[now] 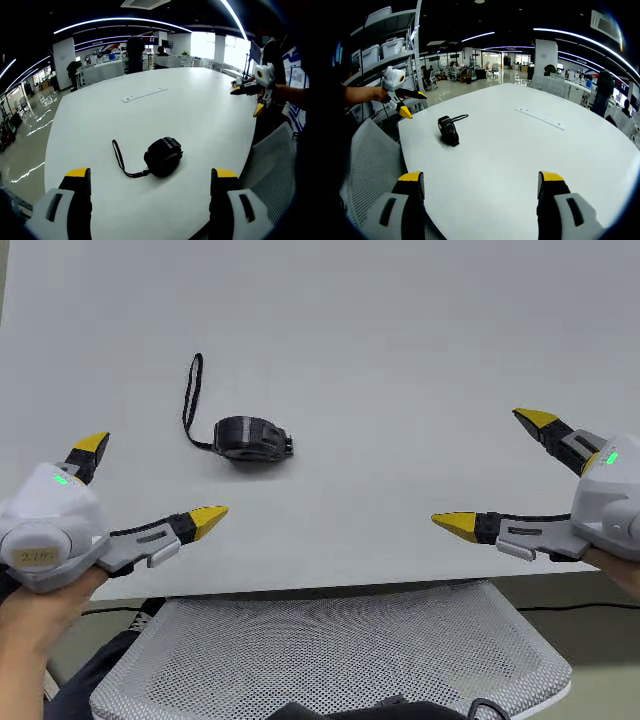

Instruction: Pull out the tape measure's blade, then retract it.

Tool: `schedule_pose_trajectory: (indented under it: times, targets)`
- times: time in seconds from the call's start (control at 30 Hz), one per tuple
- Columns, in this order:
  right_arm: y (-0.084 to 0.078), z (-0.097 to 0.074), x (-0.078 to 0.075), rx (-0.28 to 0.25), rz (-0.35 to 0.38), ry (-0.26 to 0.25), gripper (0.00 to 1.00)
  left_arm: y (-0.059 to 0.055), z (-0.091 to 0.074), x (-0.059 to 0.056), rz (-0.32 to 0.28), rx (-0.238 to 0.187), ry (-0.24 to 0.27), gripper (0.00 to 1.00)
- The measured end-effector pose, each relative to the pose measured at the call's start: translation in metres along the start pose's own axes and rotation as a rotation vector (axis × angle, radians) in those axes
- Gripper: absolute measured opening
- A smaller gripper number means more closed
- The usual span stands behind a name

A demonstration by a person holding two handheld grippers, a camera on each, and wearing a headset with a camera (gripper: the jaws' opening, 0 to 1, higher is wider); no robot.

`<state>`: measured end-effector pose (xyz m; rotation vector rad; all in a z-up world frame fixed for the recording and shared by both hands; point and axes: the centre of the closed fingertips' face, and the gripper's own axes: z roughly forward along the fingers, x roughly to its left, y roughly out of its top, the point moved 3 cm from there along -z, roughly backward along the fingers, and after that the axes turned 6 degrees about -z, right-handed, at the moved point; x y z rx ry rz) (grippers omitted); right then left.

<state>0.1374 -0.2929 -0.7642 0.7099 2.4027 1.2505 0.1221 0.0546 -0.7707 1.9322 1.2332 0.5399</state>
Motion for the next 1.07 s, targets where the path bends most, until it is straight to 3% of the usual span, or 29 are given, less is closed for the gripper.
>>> schedule_pose_trajectory:
  times: [1.07]
  targets:
    - [-0.0006, -0.0009, -0.0002, 0.006, 0.001, 0.006, 0.96, -0.0027, -0.0012, -0.0070, 0.014, 0.004, -0.012, 0.99]
